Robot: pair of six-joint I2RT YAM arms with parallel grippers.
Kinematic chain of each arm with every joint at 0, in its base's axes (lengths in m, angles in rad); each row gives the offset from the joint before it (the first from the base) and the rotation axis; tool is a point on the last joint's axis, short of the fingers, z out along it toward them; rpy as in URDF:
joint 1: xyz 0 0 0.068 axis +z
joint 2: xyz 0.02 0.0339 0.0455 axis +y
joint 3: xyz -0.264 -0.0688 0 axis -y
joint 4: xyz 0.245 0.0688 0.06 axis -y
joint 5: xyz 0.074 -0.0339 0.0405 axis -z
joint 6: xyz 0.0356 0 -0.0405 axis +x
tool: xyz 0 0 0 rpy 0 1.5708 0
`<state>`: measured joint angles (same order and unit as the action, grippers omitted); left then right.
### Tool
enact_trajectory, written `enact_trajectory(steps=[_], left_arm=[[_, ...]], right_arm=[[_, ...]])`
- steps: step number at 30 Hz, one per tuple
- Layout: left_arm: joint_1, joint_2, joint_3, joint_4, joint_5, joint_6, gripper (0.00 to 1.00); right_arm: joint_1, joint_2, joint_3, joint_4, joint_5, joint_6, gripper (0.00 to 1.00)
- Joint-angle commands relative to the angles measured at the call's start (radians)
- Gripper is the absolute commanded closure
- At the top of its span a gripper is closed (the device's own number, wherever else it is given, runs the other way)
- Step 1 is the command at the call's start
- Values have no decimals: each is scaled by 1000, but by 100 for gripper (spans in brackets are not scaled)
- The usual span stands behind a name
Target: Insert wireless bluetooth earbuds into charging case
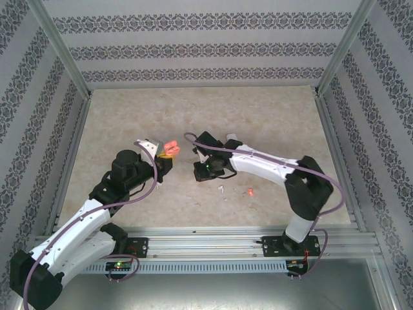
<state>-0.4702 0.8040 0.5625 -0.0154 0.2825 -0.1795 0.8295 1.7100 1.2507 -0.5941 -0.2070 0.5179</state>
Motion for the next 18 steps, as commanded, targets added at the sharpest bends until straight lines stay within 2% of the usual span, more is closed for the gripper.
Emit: enact_trajectory(steps=[1, 10, 16, 18], left_arm=[[-4, 2, 2, 55, 60, 10, 100], [-3, 42, 39, 58, 160, 27, 100], [-3, 66, 48, 112, 261, 50, 100], [-3, 73, 52, 135, 303, 52, 100]], right_arm=[[10, -110, -33, 83, 74, -90, 91], [10, -371, -121, 260, 145, -258, 93], [15, -462, -147, 418, 88, -370, 93], [23, -472, -145, 455, 66, -409, 89]])
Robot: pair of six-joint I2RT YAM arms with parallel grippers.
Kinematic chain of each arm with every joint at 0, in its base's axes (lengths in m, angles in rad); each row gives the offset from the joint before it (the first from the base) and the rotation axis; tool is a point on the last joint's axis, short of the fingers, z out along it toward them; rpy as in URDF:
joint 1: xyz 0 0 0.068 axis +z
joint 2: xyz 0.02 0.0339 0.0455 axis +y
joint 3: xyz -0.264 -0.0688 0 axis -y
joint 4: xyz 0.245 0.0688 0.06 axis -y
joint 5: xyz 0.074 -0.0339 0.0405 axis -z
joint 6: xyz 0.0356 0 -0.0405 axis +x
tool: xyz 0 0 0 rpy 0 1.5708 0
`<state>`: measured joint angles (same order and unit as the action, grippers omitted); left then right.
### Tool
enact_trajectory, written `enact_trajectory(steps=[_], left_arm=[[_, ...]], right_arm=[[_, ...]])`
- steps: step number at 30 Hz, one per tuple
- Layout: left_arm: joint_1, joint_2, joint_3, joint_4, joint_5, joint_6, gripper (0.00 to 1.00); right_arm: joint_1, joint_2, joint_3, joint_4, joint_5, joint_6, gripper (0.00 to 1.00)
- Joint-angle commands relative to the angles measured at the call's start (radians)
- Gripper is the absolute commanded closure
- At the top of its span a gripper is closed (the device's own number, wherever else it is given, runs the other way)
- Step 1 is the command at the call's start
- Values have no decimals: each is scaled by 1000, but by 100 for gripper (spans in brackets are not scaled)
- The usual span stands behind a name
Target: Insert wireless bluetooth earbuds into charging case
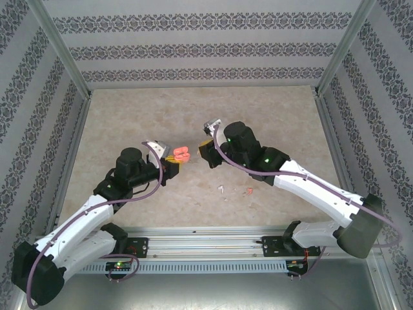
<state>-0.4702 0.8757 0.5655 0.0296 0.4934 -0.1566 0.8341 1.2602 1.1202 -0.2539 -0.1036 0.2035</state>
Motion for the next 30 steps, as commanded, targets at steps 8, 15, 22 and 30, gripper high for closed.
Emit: enact_trajectory(steps=[8, 15, 22, 30], left_arm=[[-2, 25, 56, 200, 181, -20, 100], [-3, 33, 54, 268, 207, -62, 100], [-3, 31, 55, 292, 221, -82, 100], [-3, 30, 59, 293, 208, -95, 100]], right_arm=[[55, -42, -14, 216, -66, -203, 90], [71, -26, -7, 233, -59, -281, 90], [80, -12, -6, 232, -45, -349, 91], [105, 6, -7, 237, -19, -415, 91]])
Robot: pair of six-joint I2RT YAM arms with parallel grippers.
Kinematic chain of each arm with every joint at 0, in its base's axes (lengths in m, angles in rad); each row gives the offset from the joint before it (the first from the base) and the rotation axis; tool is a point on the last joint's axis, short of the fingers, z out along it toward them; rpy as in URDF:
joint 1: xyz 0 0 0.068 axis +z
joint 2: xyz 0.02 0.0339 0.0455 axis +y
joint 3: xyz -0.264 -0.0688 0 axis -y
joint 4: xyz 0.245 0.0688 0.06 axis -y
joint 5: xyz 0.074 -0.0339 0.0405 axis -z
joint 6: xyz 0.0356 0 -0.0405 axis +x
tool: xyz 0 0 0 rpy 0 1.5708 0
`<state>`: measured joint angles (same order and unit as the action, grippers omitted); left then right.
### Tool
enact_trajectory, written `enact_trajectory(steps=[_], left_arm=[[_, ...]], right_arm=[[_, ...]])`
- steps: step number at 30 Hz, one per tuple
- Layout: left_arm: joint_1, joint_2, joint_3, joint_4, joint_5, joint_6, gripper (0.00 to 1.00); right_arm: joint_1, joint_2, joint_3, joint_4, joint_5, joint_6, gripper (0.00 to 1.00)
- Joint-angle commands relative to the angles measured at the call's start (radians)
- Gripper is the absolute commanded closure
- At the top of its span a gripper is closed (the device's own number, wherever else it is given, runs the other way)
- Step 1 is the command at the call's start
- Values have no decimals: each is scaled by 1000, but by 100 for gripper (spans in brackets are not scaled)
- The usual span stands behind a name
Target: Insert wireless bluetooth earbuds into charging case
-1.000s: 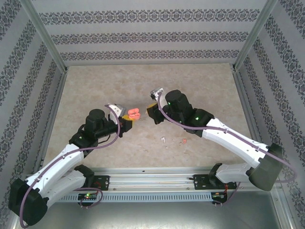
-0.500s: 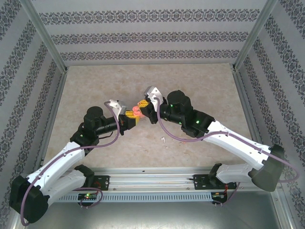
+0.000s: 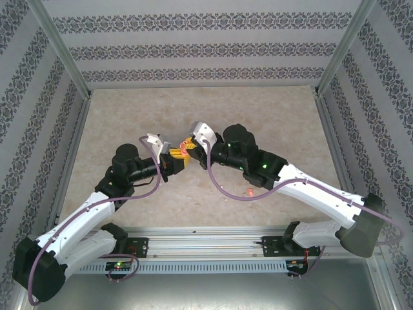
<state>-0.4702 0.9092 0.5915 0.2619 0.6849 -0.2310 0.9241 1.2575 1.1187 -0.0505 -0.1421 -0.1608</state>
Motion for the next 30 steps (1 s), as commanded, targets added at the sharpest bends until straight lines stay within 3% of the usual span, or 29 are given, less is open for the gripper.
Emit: enact_trajectory(steps=[1, 15, 30], left_arm=[[-2, -3, 34, 62, 15, -21, 100], [-3, -4, 36, 84, 9, -34, 100], [-3, 0, 42, 98, -29, -39, 100]], right_arm=[[19, 12, -7, 35, 25, -57, 91], [35, 19, -32, 62, 79, -132, 92], [64, -21, -78, 27, 52, -162, 91]])
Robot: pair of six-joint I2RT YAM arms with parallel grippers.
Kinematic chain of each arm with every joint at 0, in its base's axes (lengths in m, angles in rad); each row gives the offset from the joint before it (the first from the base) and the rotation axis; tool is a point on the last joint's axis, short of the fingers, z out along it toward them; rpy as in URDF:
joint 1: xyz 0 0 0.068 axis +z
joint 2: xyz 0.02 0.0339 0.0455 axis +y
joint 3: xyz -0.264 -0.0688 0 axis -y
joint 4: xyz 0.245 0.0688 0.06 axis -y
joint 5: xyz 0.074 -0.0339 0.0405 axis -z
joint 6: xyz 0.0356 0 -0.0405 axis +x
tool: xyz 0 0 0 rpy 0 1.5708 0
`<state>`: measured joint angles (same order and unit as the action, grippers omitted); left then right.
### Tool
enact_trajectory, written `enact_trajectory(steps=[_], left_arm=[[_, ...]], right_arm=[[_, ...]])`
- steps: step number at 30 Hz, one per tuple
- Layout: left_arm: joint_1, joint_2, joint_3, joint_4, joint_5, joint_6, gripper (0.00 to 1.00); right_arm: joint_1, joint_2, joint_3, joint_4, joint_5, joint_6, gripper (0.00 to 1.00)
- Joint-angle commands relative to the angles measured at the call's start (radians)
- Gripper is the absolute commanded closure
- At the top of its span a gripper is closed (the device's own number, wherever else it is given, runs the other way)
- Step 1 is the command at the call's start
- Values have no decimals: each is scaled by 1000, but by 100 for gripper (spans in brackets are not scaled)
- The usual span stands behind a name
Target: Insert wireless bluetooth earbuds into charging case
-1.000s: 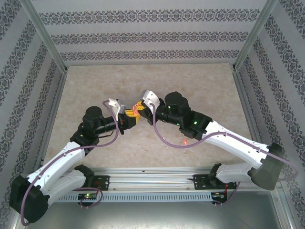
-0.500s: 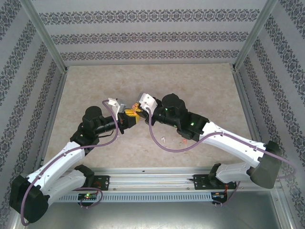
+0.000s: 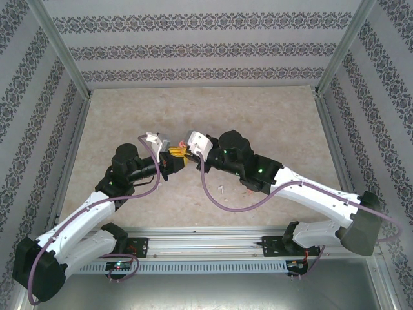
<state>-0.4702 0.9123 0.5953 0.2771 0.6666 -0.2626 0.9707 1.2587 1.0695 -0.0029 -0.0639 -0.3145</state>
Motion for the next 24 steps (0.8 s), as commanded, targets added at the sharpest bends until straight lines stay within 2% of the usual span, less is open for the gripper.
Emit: enact_trajectory(steps=[1, 8, 24], left_arm=[[-3, -3, 39, 83, -13, -5, 100], [-3, 3, 46, 82, -22, -6, 100], [-3, 0, 56, 75, -42, 1, 100]], right_arm=[[18, -25, -33, -22, -35, -6, 90], [19, -27, -42, -49, -59, -1, 84], [19, 6, -56, -57, -124, 26, 83]])
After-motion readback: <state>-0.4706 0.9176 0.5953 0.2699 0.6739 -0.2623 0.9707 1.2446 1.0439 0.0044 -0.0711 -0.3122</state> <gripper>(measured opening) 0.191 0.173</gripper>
